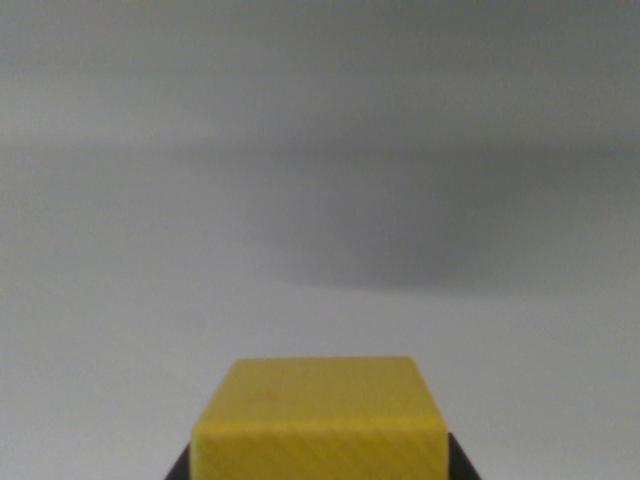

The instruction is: Pick yellow cube

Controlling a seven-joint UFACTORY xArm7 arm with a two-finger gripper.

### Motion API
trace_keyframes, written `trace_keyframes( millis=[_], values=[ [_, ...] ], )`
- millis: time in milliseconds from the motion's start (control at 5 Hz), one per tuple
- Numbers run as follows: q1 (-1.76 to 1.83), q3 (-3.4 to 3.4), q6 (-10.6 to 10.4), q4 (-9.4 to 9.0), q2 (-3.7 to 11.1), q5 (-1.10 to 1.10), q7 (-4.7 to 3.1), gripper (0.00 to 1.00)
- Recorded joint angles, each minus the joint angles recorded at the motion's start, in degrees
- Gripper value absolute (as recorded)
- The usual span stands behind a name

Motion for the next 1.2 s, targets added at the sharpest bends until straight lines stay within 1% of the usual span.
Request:
trace_keyframes(
  millis=[200, 400, 600, 800, 1000, 1200],
  values=[
    [-0.02, 0.02, 2.5, 1.59, -0.9, 0.02, 0.08, 1.0],
    [-0.02, 0.02, 2.5, 1.59, -0.9, 0.02, 0.08, 1.0],
    [-0.04, 0.04, 5.3, 3.38, -1.93, 0.03, 0.17, 1.0],
    [-0.04, 0.04, 5.3, 3.38, -1.93, 0.03, 0.17, 1.0],
    [-0.06, 0.06, 7.9, 5.03, -2.87, 0.05, 0.25, 1.0],
    [-0.06, 0.06, 7.9, 5.03, -2.87, 0.05, 0.25, 1.0]
  ],
)
